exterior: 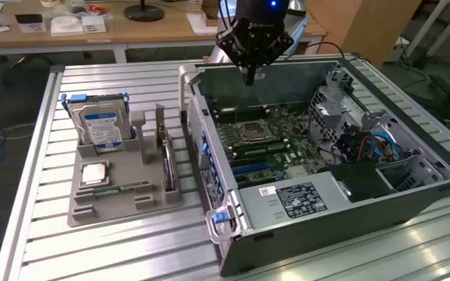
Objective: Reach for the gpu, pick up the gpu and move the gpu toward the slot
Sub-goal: 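Reach for the gpu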
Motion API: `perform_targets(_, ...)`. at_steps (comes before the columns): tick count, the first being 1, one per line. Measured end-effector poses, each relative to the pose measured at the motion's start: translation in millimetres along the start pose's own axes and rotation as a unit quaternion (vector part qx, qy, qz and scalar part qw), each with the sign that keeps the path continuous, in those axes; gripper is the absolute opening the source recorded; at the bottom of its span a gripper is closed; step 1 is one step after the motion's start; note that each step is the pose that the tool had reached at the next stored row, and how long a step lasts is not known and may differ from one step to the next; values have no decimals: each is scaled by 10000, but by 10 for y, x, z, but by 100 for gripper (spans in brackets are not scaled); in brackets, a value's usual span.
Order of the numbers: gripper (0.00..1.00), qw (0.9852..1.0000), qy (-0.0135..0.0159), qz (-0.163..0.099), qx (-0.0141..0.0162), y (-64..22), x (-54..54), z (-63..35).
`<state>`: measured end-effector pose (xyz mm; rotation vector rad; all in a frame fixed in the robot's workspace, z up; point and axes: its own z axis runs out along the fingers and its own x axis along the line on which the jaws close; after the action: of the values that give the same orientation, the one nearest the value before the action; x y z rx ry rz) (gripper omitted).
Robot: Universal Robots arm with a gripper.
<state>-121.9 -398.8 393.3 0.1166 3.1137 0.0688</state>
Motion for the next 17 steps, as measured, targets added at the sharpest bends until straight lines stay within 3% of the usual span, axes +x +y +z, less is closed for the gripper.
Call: perform_targets(17, 11, 10000, 0, 0, 0, -6, 75, -2)
